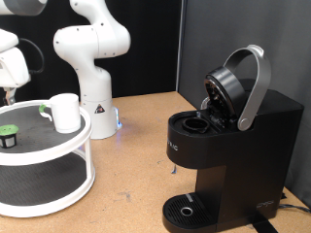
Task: Make a cup of coffee with the keurig machine
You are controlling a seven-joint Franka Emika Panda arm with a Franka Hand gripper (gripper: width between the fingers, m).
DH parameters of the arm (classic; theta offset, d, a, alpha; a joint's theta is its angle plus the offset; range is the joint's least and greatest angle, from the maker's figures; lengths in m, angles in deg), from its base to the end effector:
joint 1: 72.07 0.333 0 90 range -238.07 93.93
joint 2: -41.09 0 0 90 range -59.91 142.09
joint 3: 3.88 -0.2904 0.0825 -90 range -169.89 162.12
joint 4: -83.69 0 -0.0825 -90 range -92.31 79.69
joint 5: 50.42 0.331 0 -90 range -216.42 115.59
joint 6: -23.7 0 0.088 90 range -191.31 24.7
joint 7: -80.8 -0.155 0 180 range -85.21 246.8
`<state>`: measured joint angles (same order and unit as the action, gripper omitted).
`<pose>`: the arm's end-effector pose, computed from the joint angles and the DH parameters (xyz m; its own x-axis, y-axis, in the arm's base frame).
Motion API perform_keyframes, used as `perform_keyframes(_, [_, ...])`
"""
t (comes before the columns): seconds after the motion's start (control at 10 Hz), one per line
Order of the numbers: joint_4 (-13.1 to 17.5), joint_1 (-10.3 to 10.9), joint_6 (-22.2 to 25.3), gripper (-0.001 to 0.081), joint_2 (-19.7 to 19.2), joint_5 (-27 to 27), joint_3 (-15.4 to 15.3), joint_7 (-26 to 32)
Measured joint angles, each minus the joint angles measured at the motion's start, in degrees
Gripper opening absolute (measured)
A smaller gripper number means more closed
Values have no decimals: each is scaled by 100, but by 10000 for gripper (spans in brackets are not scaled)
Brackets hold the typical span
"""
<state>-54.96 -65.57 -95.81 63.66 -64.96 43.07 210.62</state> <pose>0.2976 -0.2743 0.3597 -0.1662 0.9833 0.0743 0.9861 0.1653 0.0186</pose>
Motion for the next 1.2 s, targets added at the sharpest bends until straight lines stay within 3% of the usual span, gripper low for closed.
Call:
perform_keyframes(0.5, [-448, -2, -599, 805, 3, -207, -51, -177])
perform_keyframes(1.2, [-787, -122, -790, 805, 86, -322, -45, -178])
